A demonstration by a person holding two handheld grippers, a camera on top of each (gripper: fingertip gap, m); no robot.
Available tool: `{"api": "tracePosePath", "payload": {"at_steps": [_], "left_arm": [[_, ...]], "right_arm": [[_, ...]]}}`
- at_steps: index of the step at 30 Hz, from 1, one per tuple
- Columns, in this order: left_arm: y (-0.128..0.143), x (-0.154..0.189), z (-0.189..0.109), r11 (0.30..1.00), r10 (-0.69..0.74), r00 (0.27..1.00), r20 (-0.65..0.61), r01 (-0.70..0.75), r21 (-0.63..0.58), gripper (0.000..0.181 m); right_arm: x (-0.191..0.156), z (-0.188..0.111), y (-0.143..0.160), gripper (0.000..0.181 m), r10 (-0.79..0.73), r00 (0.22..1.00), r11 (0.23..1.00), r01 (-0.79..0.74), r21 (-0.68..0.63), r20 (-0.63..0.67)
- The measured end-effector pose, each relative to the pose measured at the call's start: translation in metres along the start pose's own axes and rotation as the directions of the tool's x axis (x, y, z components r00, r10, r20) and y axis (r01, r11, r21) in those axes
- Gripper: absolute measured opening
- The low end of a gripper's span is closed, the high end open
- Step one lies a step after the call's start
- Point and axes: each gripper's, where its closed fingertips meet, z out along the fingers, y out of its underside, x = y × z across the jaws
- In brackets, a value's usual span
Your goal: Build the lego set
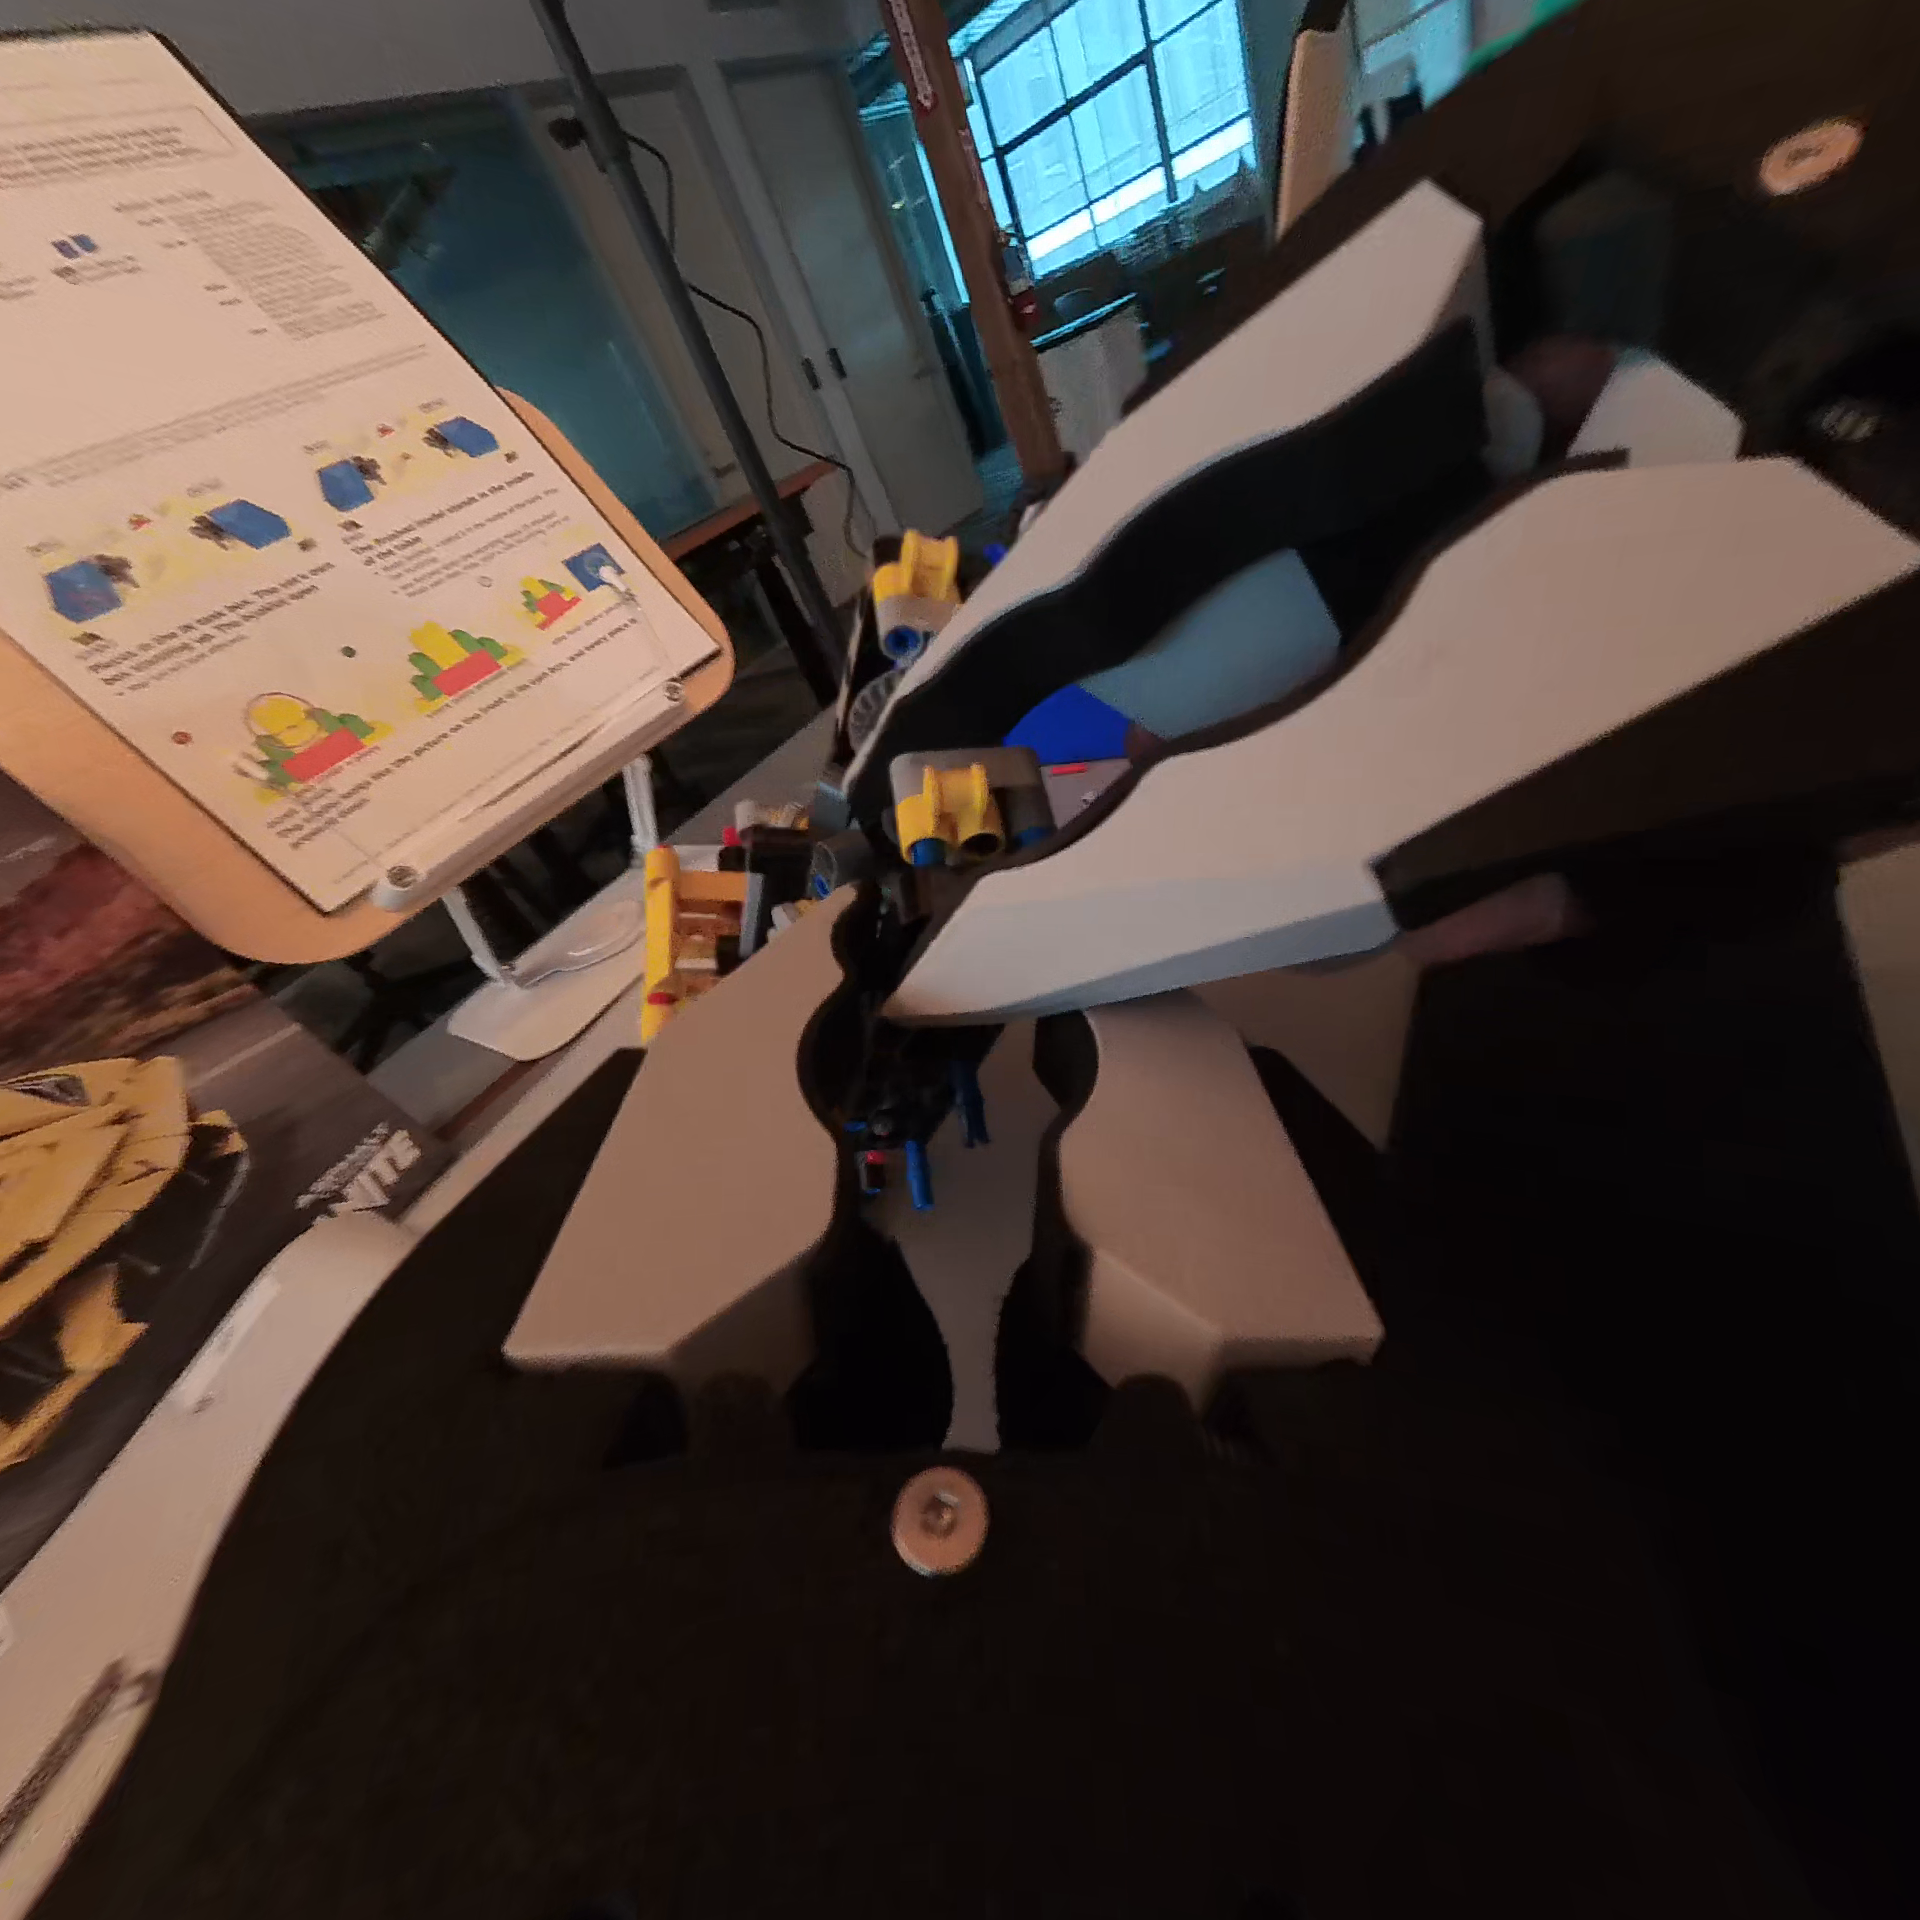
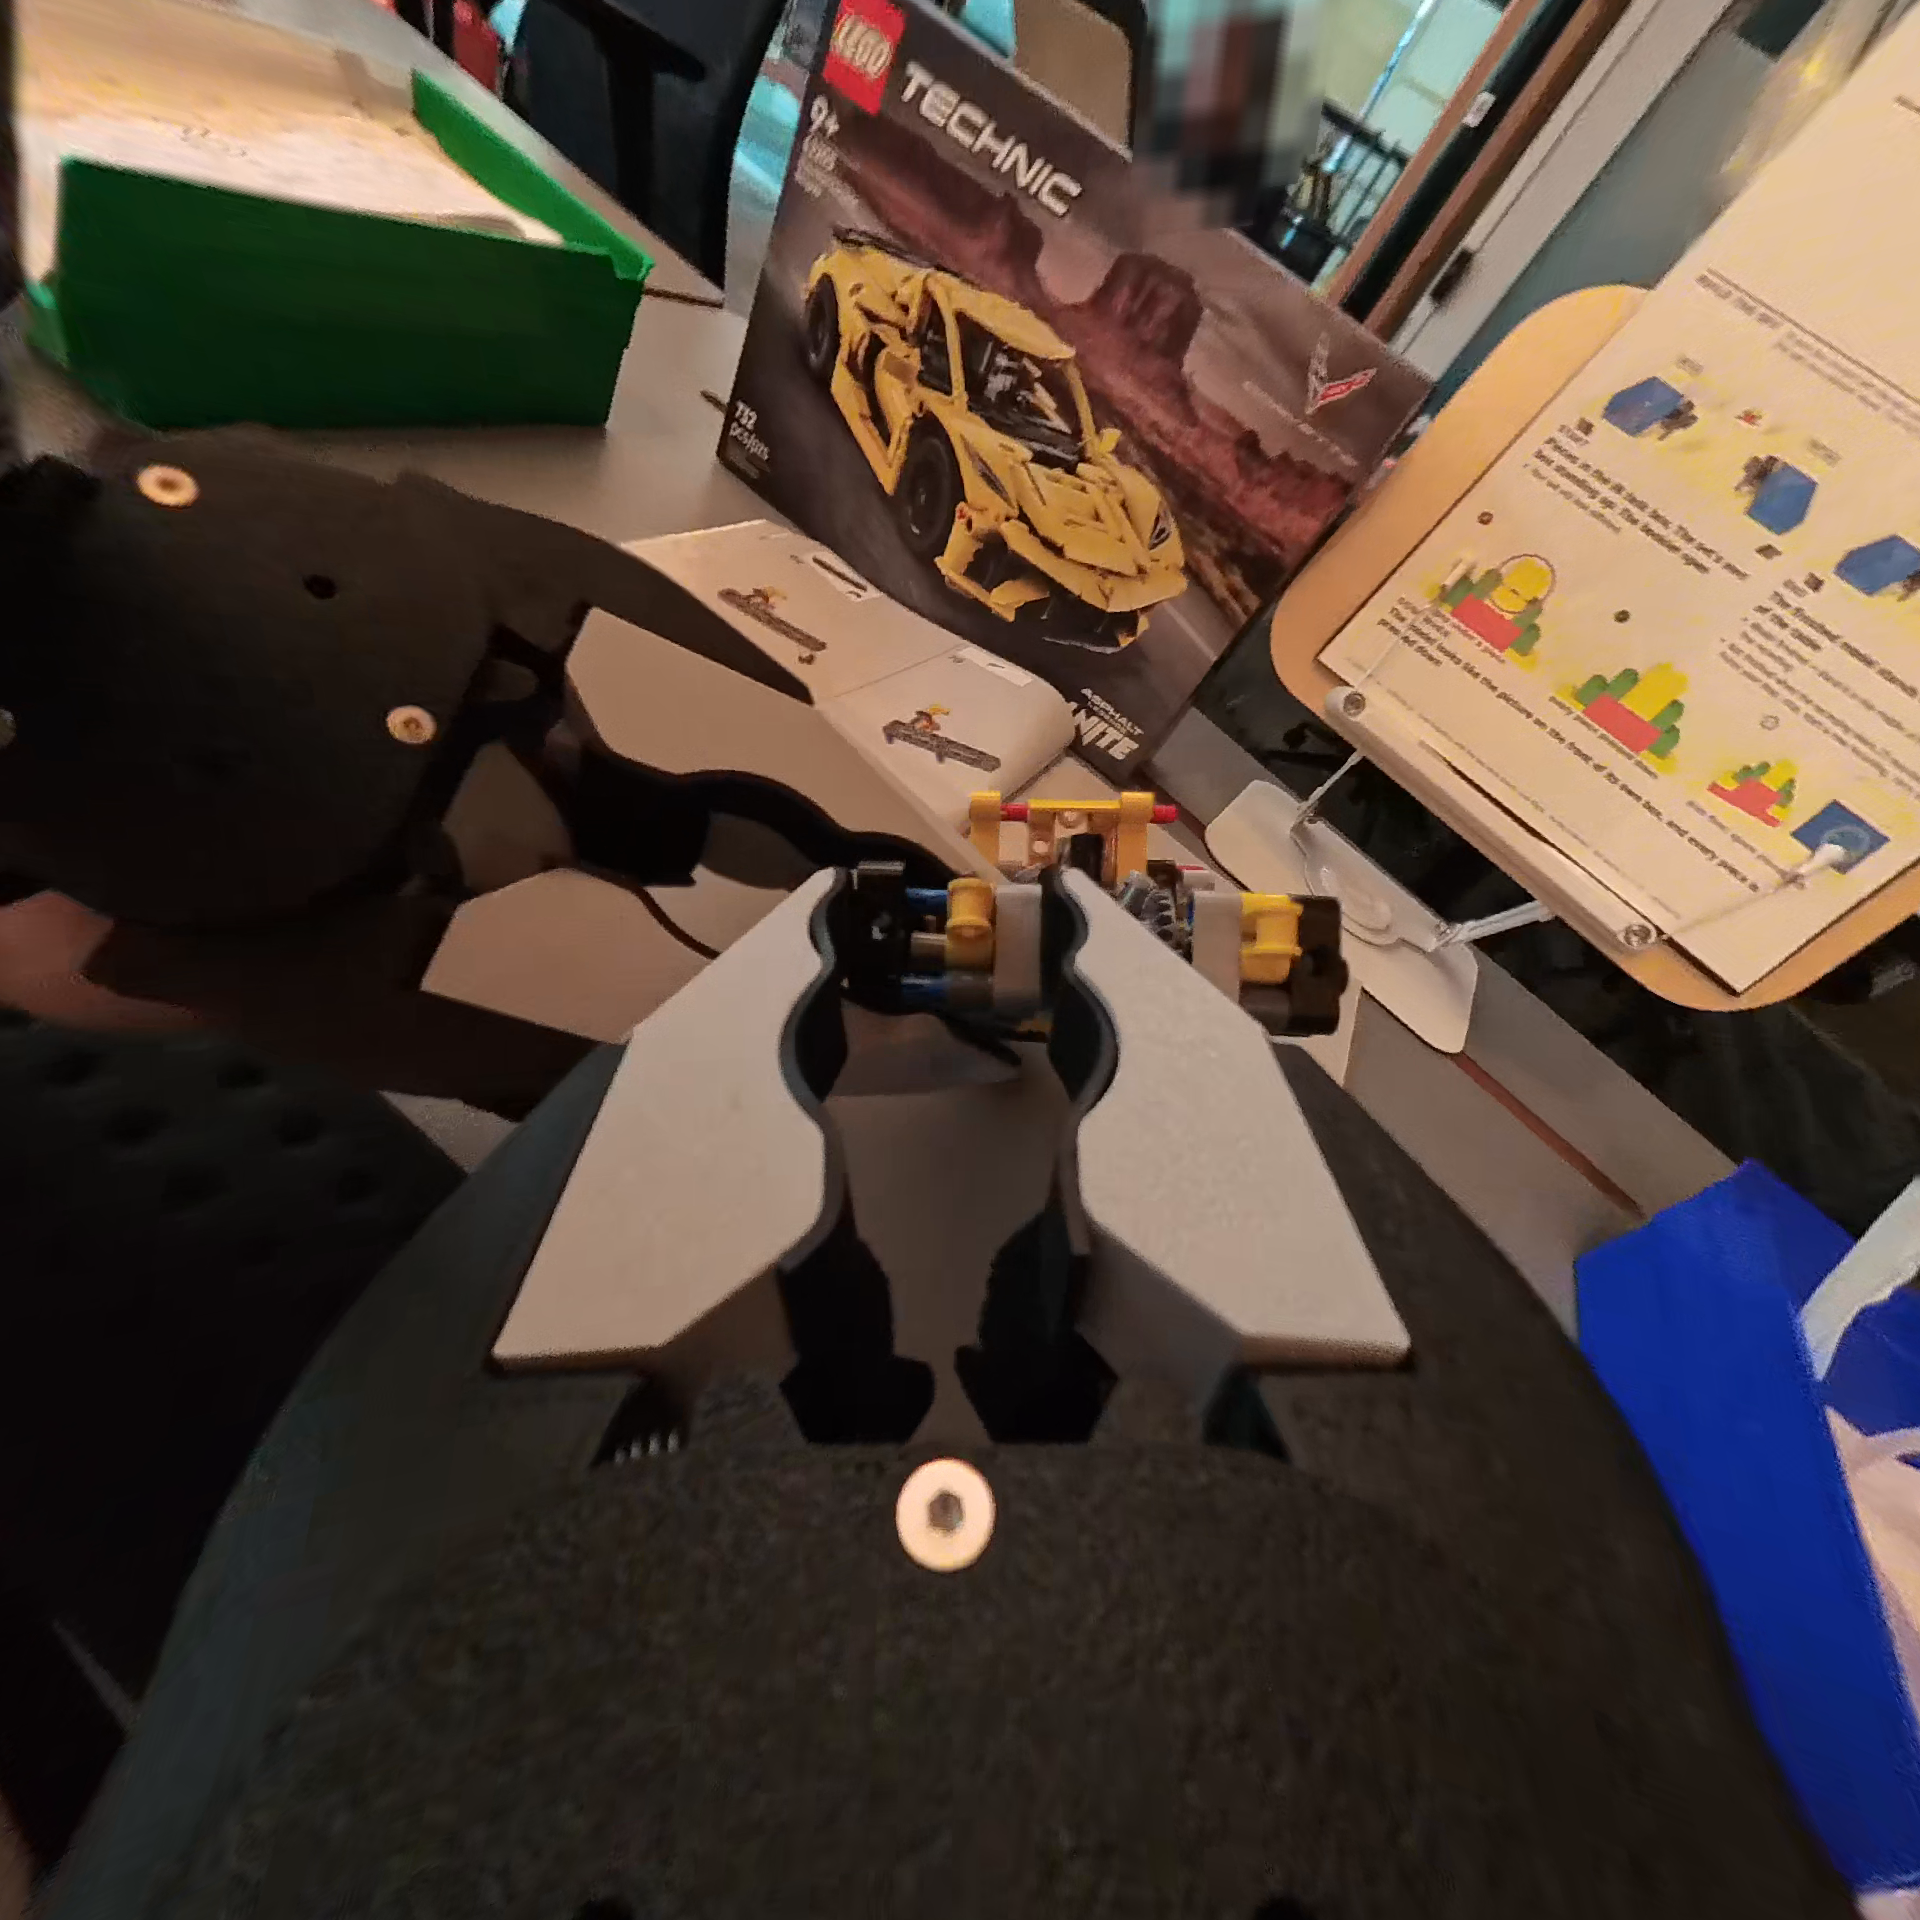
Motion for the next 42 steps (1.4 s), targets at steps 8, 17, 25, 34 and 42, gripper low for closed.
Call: {"api": "tracePosePath", "payload": {"at_steps": [8,17,25,34,42], "left_arm": [[0.004,0.013,0.0,0.993,0.105,0.994,0.008,-0.105,0.052,0.026],[0.008,0.021,-0.001,0.977,0.201,0.979,0.016,-0.202,0.07,0.024],[0.011,0.026,-0.003,0.965,0.252,0.968,0.005,-0.252,0.076,0.024],[0.013,0.029,0.0,0.957,0.283,0.959,-0.002,-0.282,0.064,0.024],[0.011,0.025,-0.001,0.965,0.253,0.967,-0.001,-0.253,0.073,0.024]], "right_arm": [[-0.006,-0.009,0.01,0.034,0.088,0.996,0.993,-0.088,0.073,0.004],[-0.017,-0.028,0.014,0.044,0.032,0.952,0.999,-0.017,-0.052,0.304],[-0.013,-0.043,0.015,0.04,-0.259,0.653,0.879,0.465,-0.107,0.712],[-0.017,-0.036,0.041,0.027,-0.257,0.389,0.653,0.745,-0.138,0.884],[-0.016,-0.032,0.034,0.02,-0.431,0.354,0.574,0.817,-0.05,0.83]]}}
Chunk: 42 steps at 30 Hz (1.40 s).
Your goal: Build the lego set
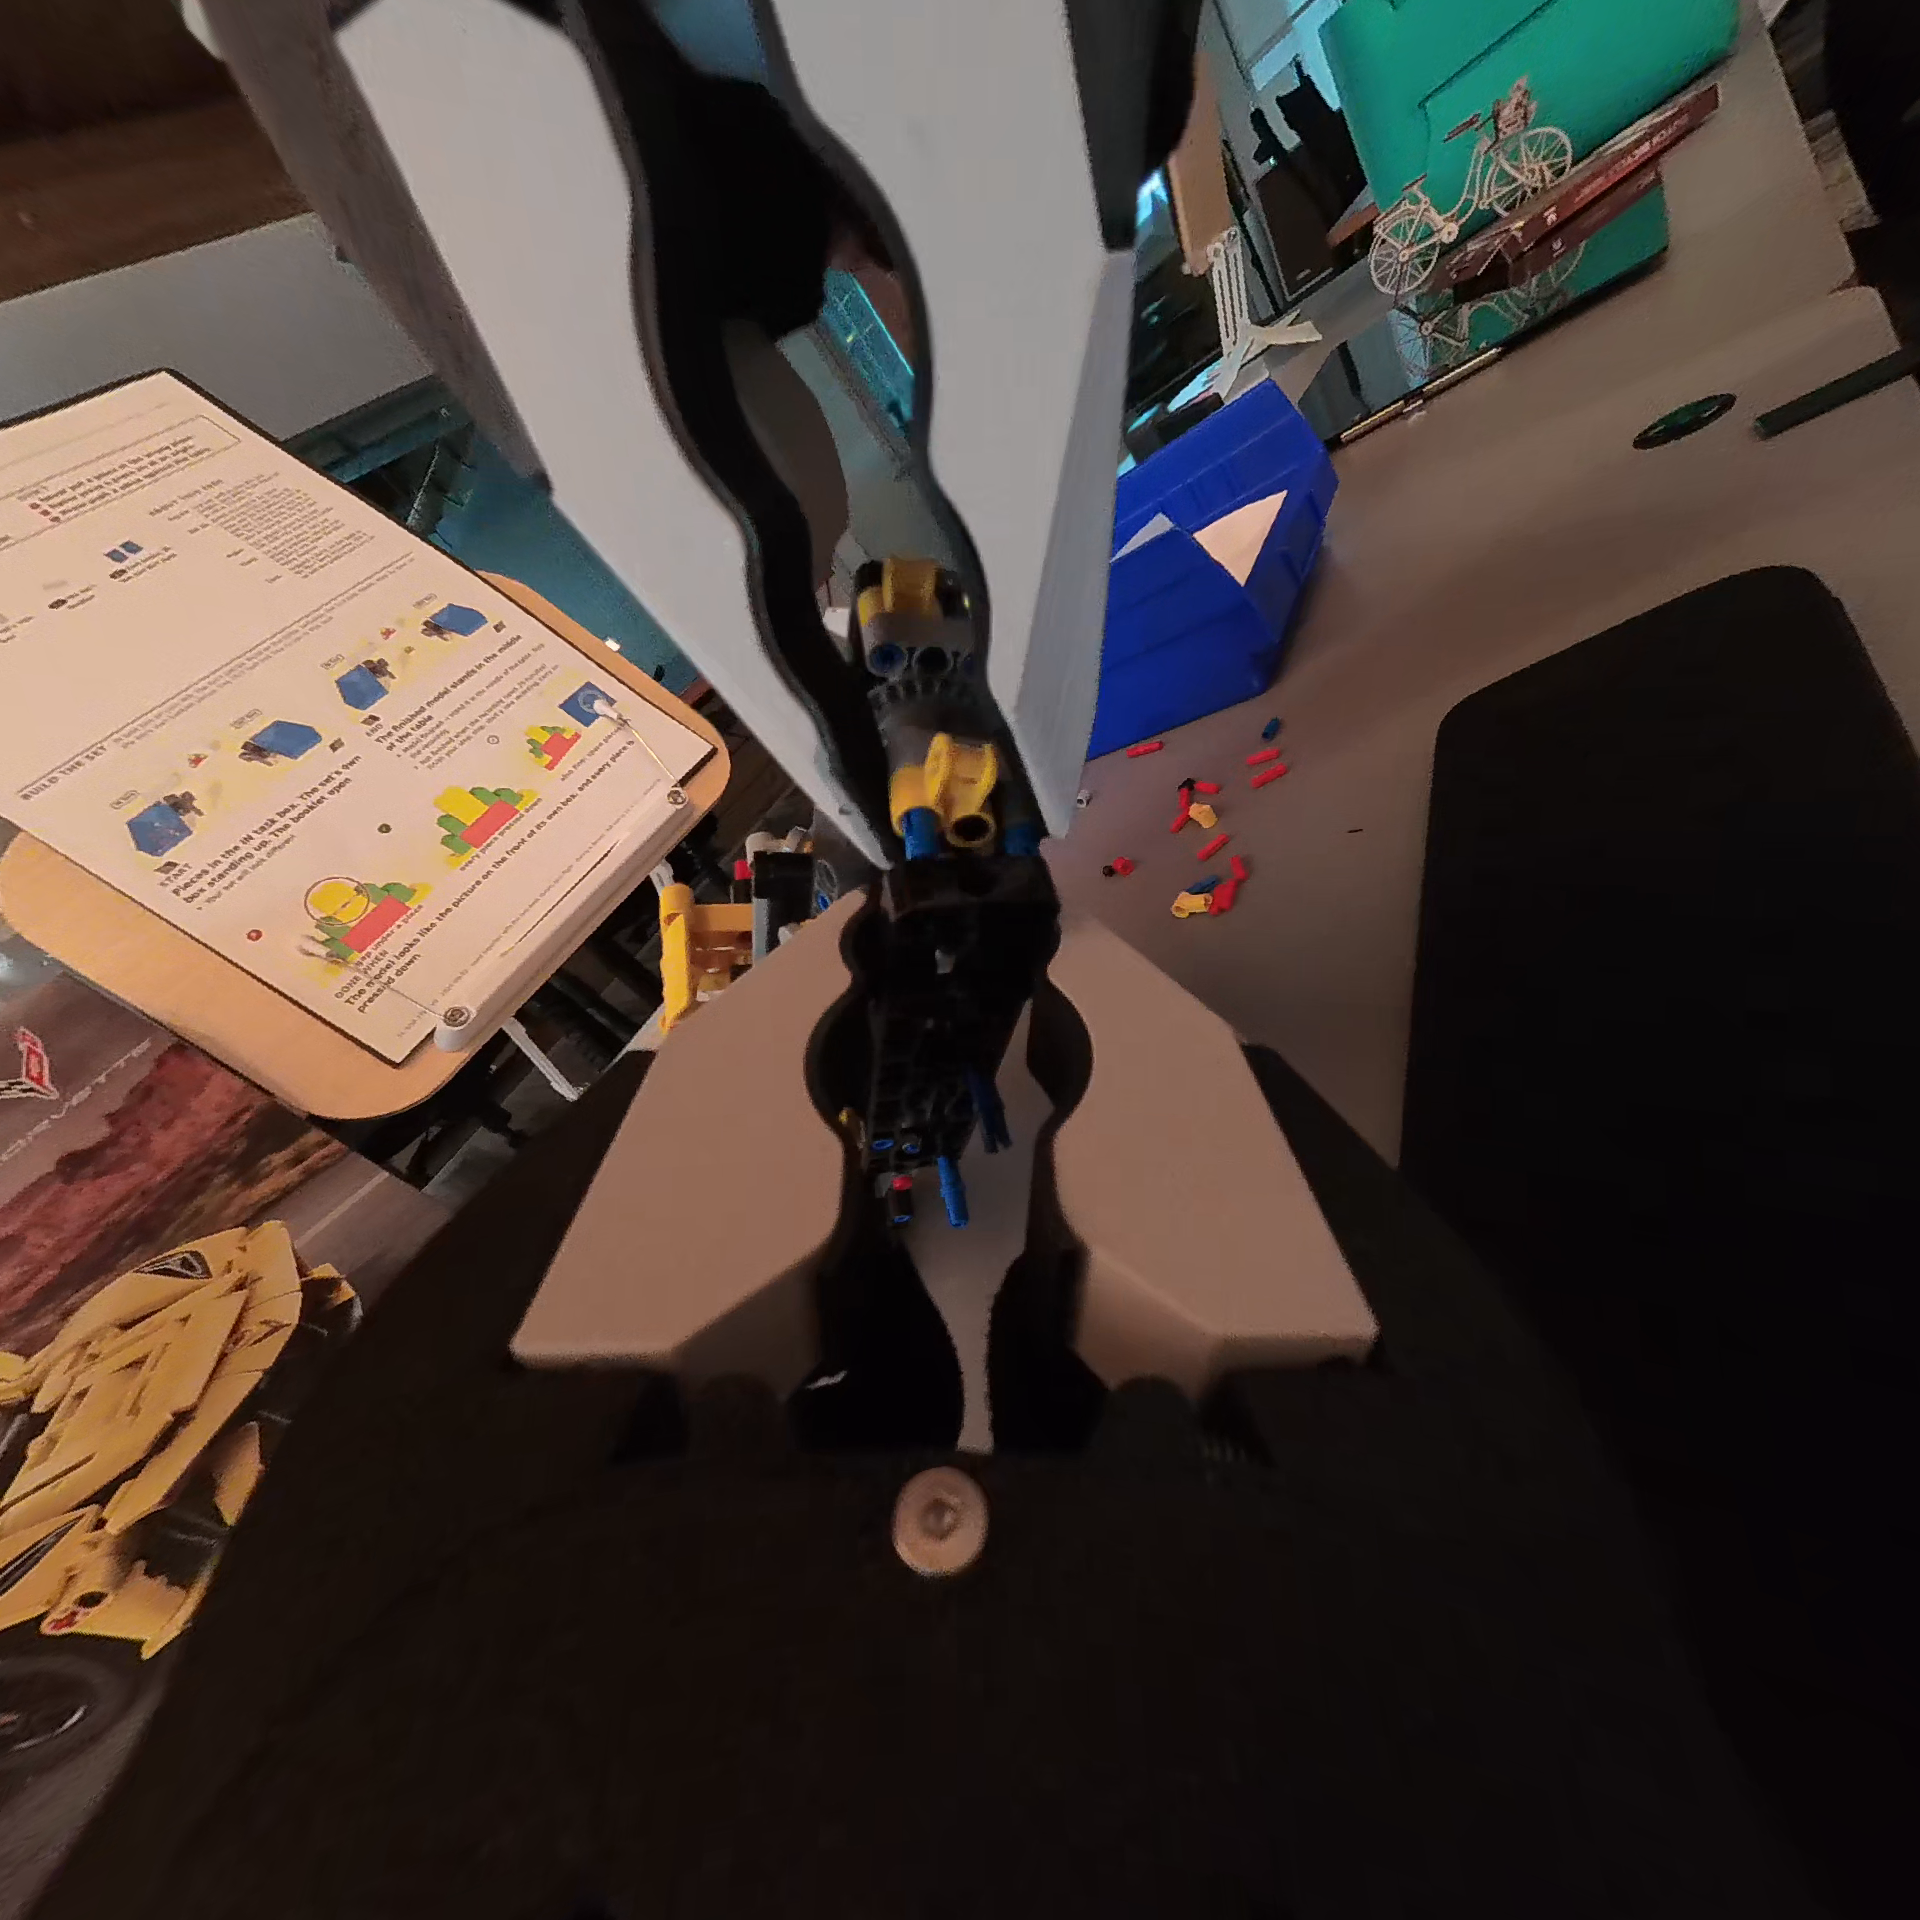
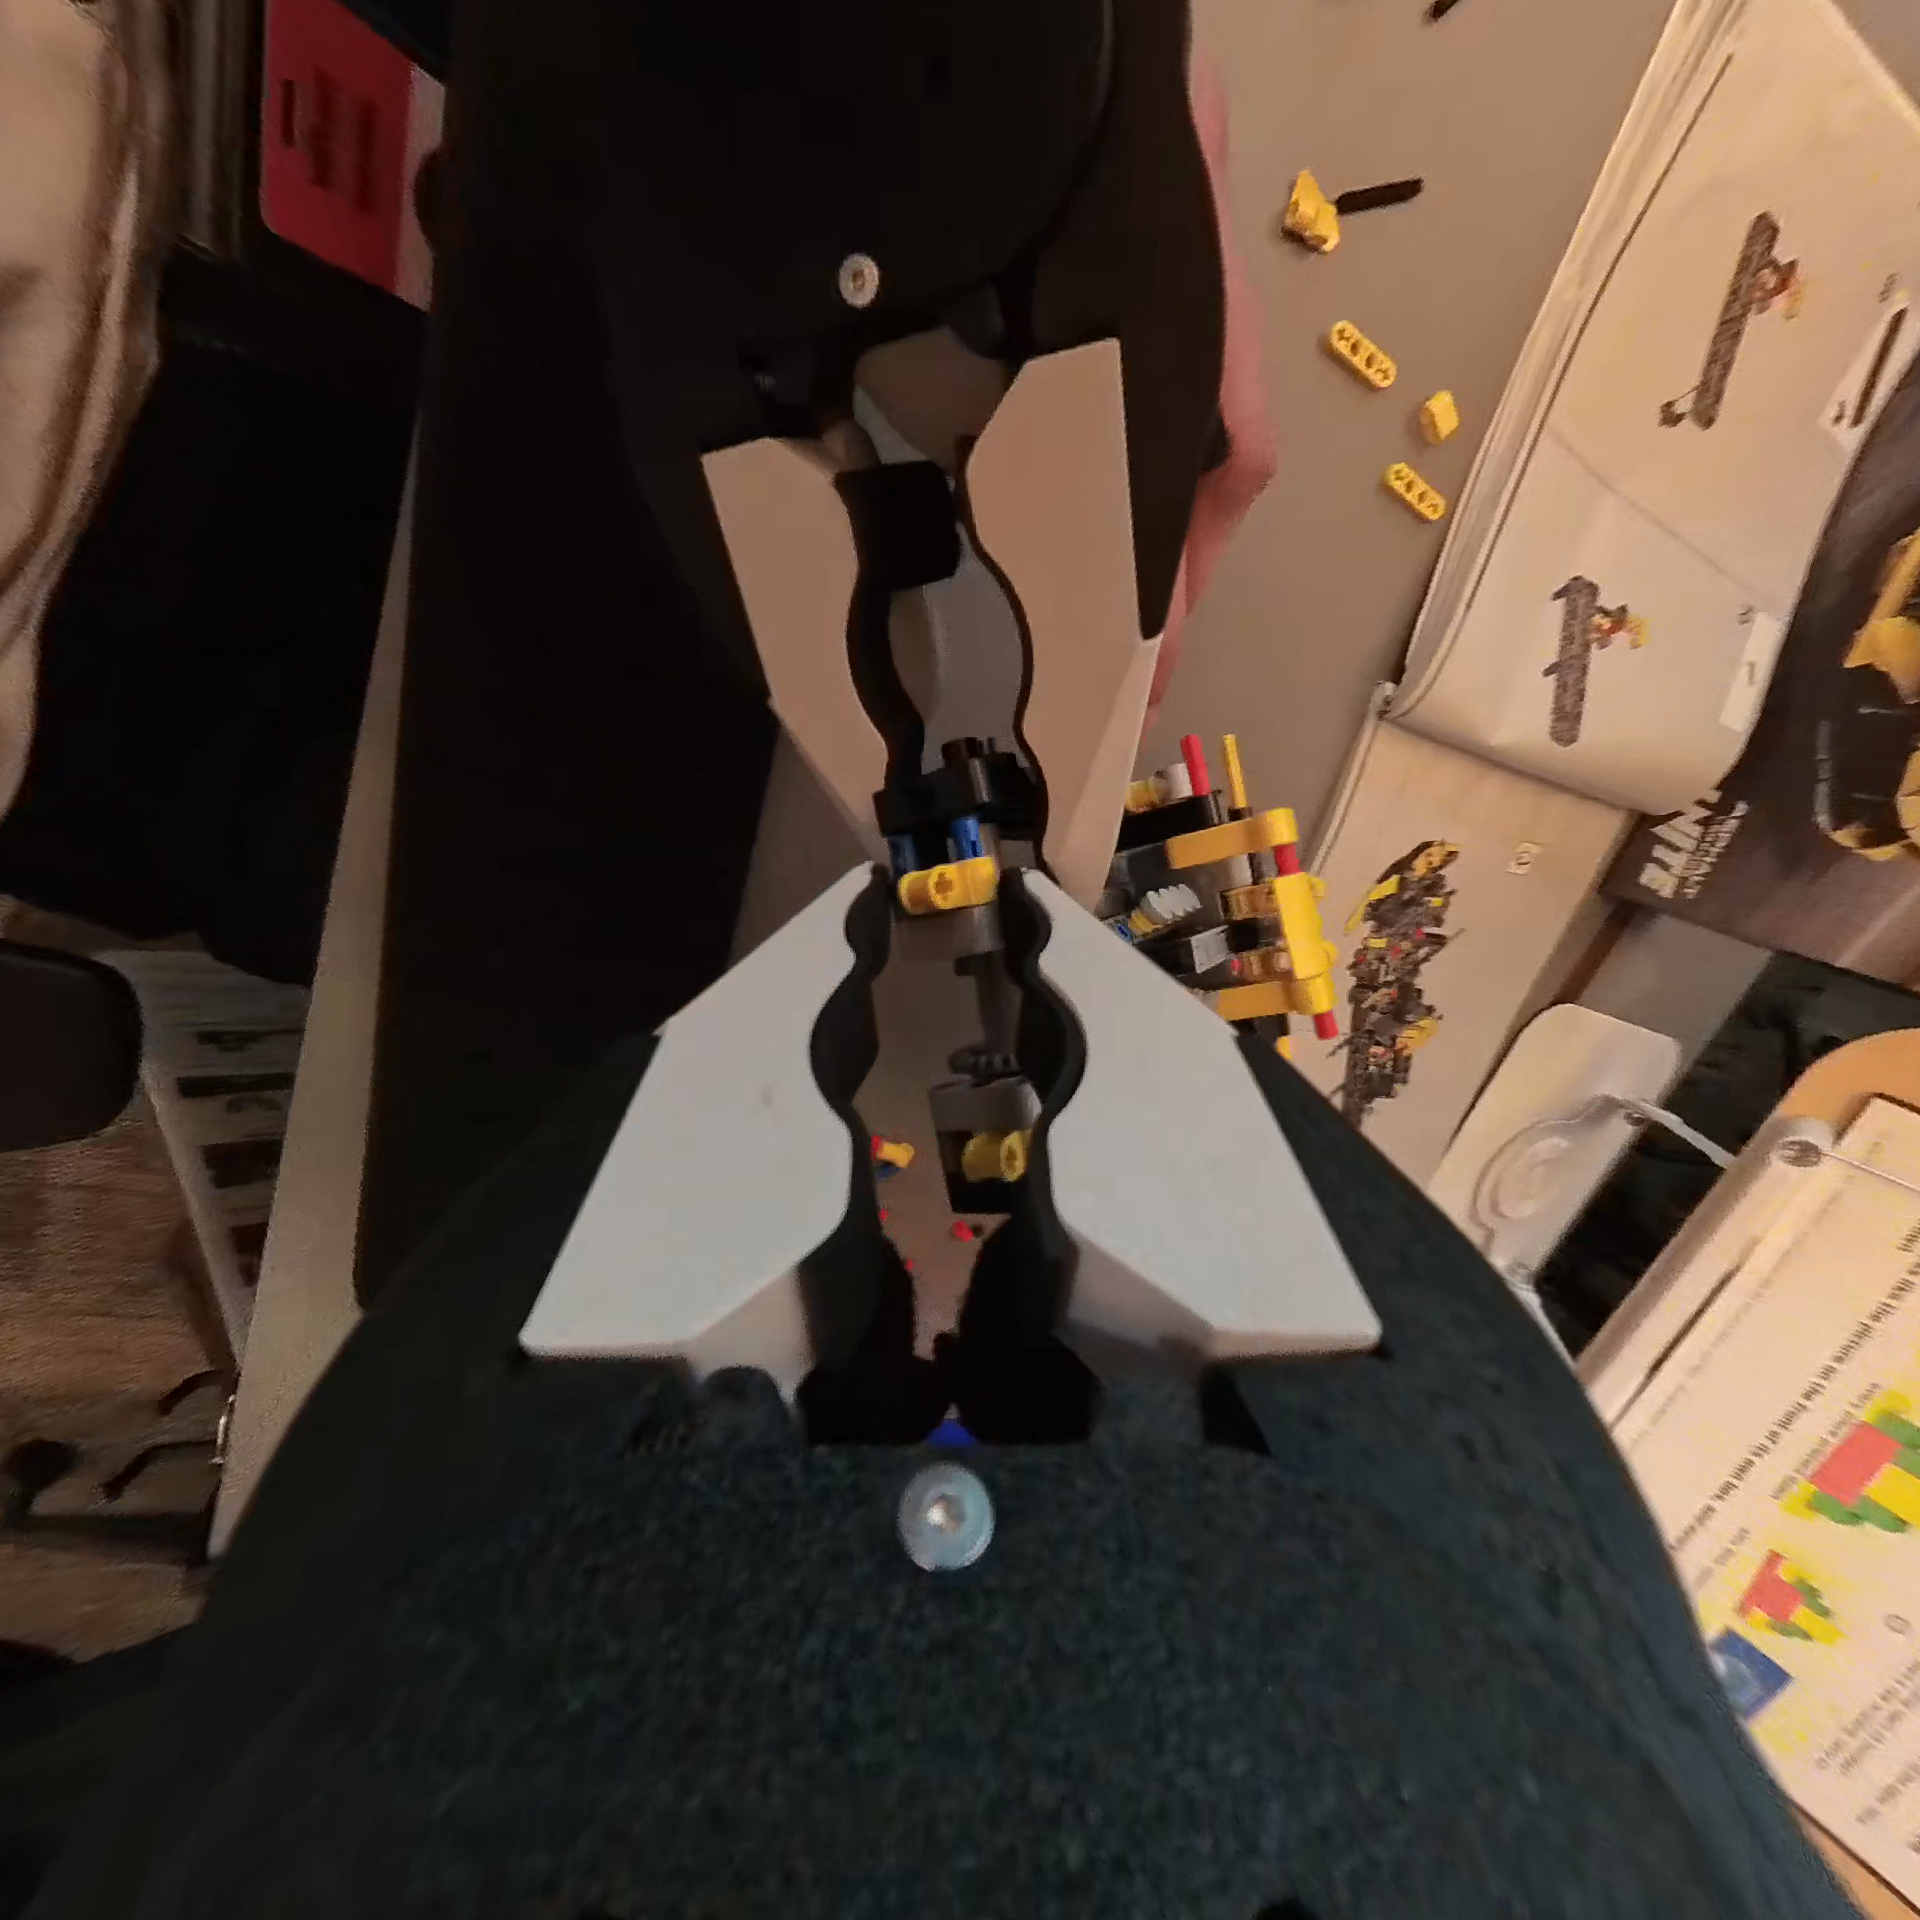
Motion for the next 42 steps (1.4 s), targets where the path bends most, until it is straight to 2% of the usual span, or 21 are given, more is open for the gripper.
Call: {"api": "tracePosePath", "payload": {"at_steps": [6,8,10,12,13,15,17,20,21,27,31,42], "left_arm": [[-0.001,-0.005,0.001,1.0,-0.013,1.0,0.025,0.013,0.003,0.024],[-0.002,-0.01,0.001,0.999,-0.042,0.998,0.041,0.042,0.008,0.024],[-0.002,-0.013,0.002,0.999,-0.052,0.997,0.055,0.052,0.006,0.024],[-0.002,-0.014,0.002,0.998,-0.06,0.996,0.067,0.06,0.002,0.024],[-0.002,-0.014,0.002,0.998,-0.063,0.995,0.075,0.064,-0.001,0.024],[-0.002,-0.015,0.004,0.998,-0.064,0.994,0.093,0.065,-0.006,0.024],[-0.003,-0.015,0.005,0.998,-0.067,0.992,0.105,0.068,-0.01,0.024],[-0.003,-0.014,0.007,0.998,-0.062,0.991,0.119,0.064,-0.02,0.024],[-0.003,-0.014,0.008,0.998,-0.06,0.991,0.121,0.063,-0.022,0.024],[-0.003,-0.013,0.008,0.999,-0.019,0.989,0.144,0.025,-0.038,0.023],[-0.004,-0.013,0.008,0.999,0.023,0.987,0.159,-0.016,-0.045,0.023],[-0.004,-0.012,0.009,0.992,0.113,0.975,0.191,-0.1,-0.078,0.022]], "right_arm": [[0.005,-0.002,0.0,0.022,0.044,0.998,0.999,-0.042,0.034,-0.049],[0.013,-0.01,-0.001,0.027,0.117,0.986,0.991,-0.108,0.078,-0.123],[0.023,-0.028,-0.003,0.036,0.244,0.943,0.962,-0.206,0.179,-0.224],[0.025,-0.043,-0.006,0.037,0.454,0.853,0.869,-0.361,0.337,-0.257],[0.02,-0.043,-0.004,0.043,0.547,0.799,0.81,-0.432,0.395,-0.248],[0.016,-0.034,0.004,0.046,0.715,0.643,0.678,-0.544,0.495,-0.273],[0.009,-0.022,0.003,0.049,0.799,0.527,0.586,-0.576,0.569,-0.289],[0.011,-0.019,0.003,0.045,0.835,0.393,0.549,-0.54,0.638,-0.386],[0.011,-0.019,0.001,0.042,0.84,0.371,0.542,-0.523,0.658,-0.397],[0.014,-0.009,0.005,0.037,0.817,0.353,0.577,-0.52,0.63,-0.457],[0.016,-0.01,0.007,0.033,0.762,0.357,0.643,-0.512,0.57,-0.539],[0.014,-0.009,0.009,0.033,0.702,0.365,0.693,-0.545,0.471,-0.611]]}}
